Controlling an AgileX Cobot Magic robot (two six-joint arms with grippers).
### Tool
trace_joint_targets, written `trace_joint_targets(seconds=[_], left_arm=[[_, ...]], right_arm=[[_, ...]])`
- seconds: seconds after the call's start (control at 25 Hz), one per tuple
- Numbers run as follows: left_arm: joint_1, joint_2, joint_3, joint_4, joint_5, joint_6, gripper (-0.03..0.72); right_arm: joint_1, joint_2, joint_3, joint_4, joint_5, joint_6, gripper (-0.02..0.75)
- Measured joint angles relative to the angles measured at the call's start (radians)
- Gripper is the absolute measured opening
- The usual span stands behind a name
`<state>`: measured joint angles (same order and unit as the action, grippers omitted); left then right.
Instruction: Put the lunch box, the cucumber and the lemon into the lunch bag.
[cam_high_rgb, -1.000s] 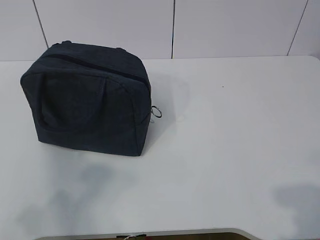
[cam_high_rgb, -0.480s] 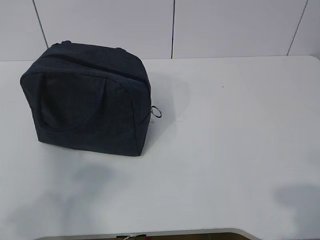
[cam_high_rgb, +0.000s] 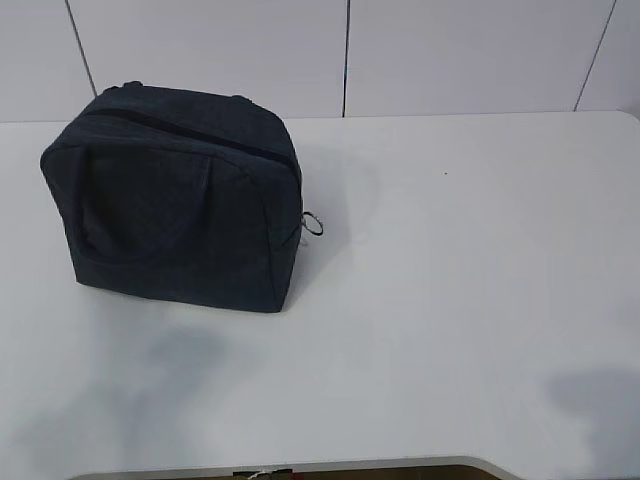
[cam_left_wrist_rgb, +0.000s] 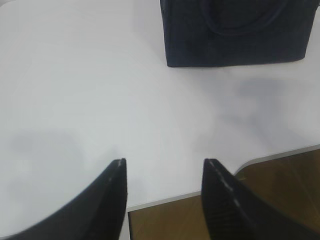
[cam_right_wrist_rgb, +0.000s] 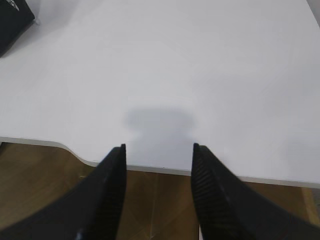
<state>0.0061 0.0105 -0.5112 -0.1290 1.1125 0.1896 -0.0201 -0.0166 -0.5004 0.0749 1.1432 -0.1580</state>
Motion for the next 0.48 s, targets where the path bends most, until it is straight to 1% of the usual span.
trace_joint_targets(seconds=[0.48], left_arm=[[0.000, 0.000, 0.000, 0.001, 0.000, 0.000, 0.324]], right_arm=[[0.000, 0.000, 0.000, 0.000, 0.000, 0.000, 0.354]])
